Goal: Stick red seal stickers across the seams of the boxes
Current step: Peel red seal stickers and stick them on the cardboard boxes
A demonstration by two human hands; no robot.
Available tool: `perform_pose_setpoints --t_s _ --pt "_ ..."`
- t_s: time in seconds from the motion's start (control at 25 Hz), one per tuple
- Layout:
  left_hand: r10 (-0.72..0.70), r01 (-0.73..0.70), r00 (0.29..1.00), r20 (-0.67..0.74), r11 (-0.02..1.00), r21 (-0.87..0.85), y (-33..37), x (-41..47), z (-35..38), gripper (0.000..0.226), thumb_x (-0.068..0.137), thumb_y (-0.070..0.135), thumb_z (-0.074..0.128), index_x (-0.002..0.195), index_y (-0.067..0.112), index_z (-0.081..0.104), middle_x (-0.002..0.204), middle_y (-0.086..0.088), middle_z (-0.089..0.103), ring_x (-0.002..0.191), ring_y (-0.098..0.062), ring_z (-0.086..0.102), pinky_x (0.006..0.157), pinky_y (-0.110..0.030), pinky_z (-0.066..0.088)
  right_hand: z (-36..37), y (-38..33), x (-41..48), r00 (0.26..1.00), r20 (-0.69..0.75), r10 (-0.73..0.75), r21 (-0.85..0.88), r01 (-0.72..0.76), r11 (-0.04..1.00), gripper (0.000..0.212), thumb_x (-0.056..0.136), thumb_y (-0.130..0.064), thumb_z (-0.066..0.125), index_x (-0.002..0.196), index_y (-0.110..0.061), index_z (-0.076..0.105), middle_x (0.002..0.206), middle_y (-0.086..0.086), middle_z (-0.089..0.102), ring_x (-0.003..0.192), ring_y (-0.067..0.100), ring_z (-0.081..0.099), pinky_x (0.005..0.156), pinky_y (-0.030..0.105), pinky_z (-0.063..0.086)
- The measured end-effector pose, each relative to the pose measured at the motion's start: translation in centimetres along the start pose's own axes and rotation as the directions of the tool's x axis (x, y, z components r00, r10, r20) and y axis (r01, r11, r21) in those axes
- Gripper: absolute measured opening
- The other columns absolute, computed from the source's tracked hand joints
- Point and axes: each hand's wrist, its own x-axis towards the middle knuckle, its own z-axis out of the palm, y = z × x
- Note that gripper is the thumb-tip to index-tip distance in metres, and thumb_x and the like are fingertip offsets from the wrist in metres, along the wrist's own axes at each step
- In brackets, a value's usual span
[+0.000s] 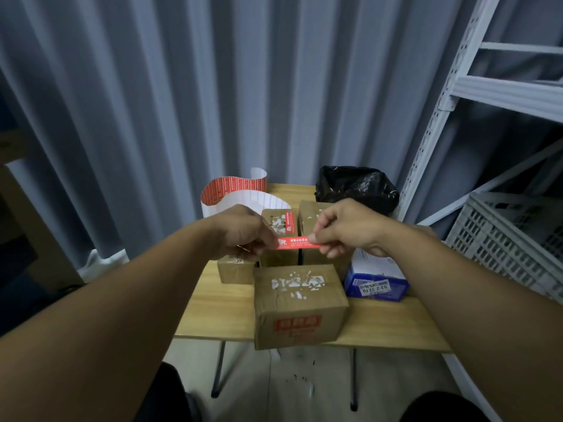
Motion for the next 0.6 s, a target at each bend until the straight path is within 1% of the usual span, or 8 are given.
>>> perform_pose_setpoints --t_s 0.12,0.2,0.28,0.36,0.44,0.6 --pt "-0.030 0.028 0.998 0.048 0.999 0.036 -0.6 -1.0 0.5 0.021 0.080 0.005 0.080 0.099 -0.003 0.075 0.073 -0.010 0.063 0.062 -0.016 0.057 0.059 -0.026 0.054 0.3 0.6 -1.0 0.996 0.080 0.045 -0.030 -0.043 0.999 0.010 0.084 -0.005 0.078 0.088 -0.006 0.070 0.072 0.008 0.070 0.065 0.015 0.068 0.060 0.027 0.058" --pt "-0.048 0.044 0.996 0.074 0.998 0.047 -0.9 -1.5 0.9 0.018 0.079 0.006 0.081 0.094 -0.001 0.075 0.064 -0.006 0.062 0.057 -0.013 0.055 0.056 -0.025 0.053 0.5 0.9 -1.5 0.994 0.088 0.064 -0.047 -0.060 0.997 0.012 0.084 -0.007 0.079 0.091 -0.005 0.070 0.072 0.007 0.070 0.062 0.013 0.066 0.058 0.026 0.055" --pt "-0.068 0.060 0.993 0.102 0.995 0.079 -1.4 -1.7 1.1 0.020 0.079 0.008 0.082 0.095 -0.002 0.075 0.058 -0.003 0.062 0.053 -0.012 0.054 0.053 -0.024 0.051 0.8 1.3 -2.0 0.993 0.092 0.079 -0.057 -0.074 0.996 0.014 0.083 -0.007 0.080 0.093 -0.003 0.071 0.074 0.009 0.070 0.060 0.013 0.064 0.056 0.026 0.054" --pt "-0.093 0.080 0.988 0.125 0.991 0.106 -1.7 -1.8 1.4 0.024 0.079 0.010 0.083 0.099 -0.002 0.076 0.061 -0.003 0.064 0.054 -0.011 0.056 0.052 -0.023 0.051 1.1 1.8 -2.3 0.991 0.097 0.088 -0.064 -0.082 0.995 0.012 0.084 -0.008 0.079 0.092 -0.003 0.072 0.076 0.011 0.071 0.060 0.013 0.064 0.056 0.026 0.054" --pt "-0.106 0.090 0.986 0.130 0.988 0.123 -1.9 -1.8 1.6 0.024 0.079 0.012 0.084 0.098 0.000 0.078 0.067 -0.005 0.068 0.056 -0.011 0.058 0.055 -0.023 0.052 1.4 2.3 -2.4 0.991 0.094 0.094 -0.056 -0.089 0.994 0.011 0.084 -0.008 0.079 0.092 -0.004 0.072 0.079 0.012 0.071 0.060 0.012 0.063 0.057 0.026 0.054" --pt "-0.107 0.093 0.990 0.093 0.985 0.147 -1.7 -1.5 2.2 0.026 0.079 0.011 0.084 0.099 -0.003 0.077 0.072 -0.007 0.072 0.059 -0.013 0.064 0.058 -0.025 0.057 2.1 3.0 -2.1 0.993 0.057 0.107 -0.053 -0.104 0.993 0.015 0.082 -0.013 0.082 0.088 -0.004 0.073 0.078 0.012 0.071 0.060 0.012 0.063 0.057 0.026 0.055"
